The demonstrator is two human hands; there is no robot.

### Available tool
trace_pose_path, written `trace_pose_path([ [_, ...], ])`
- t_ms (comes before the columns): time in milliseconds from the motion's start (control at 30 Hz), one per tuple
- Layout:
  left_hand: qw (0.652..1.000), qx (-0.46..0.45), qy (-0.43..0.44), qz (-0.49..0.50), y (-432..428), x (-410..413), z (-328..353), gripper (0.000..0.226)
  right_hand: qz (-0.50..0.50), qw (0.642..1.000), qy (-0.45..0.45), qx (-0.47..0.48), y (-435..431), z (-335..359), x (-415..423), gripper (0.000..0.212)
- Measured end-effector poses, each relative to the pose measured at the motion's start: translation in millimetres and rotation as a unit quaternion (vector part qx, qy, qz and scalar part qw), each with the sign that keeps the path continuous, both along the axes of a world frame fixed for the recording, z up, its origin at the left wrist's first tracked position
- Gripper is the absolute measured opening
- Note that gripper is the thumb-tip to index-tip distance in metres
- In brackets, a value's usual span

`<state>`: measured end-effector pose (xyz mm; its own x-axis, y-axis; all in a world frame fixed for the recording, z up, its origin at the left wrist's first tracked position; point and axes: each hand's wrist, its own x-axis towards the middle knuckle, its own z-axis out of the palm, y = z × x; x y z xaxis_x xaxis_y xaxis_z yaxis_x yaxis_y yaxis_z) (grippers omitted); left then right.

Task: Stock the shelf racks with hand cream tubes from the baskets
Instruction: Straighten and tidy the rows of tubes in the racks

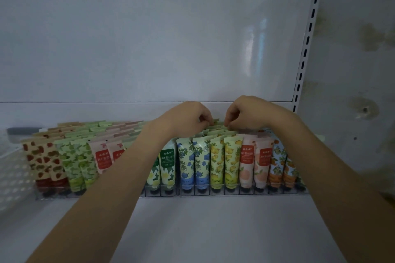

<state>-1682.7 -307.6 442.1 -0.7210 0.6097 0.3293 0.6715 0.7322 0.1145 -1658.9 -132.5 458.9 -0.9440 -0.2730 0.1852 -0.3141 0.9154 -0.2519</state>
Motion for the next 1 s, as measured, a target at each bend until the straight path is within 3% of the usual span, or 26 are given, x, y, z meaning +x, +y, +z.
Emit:
trace_pose_path([
  [133, 1.000, -0.005, 0.003, 0.001, 0, -2, 0, 0.026, 0.027, 0.999, 0.042, 0.005, 0, 0, -1, 0.012],
  [300, 1.000, -0.003, 0.003, -0.002, 0, -2, -1, 0.026, 0.027, 1.000, 0.008, 0.012, 0, -3, -4, 0.009],
  [500, 0.999, 0.023, 0.025, 0.034, 2, -6, 9, 0.030, -0.018, 0.991, 0.117, -0.056, 4, 0, -9, 0.019],
  [767, 0.999, 0.020, -0.027, 0.031, 18, -16, 15, 0.019, -0.029, 0.998, 0.060, 0.002, 1, -5, -10, 0.033],
  [1000, 0.998, 0.045, -0.009, 0.042, 26, -19, 2, 0.017, -0.035, 0.997, 0.055, -0.031, 1, -8, -16, 0.015],
])
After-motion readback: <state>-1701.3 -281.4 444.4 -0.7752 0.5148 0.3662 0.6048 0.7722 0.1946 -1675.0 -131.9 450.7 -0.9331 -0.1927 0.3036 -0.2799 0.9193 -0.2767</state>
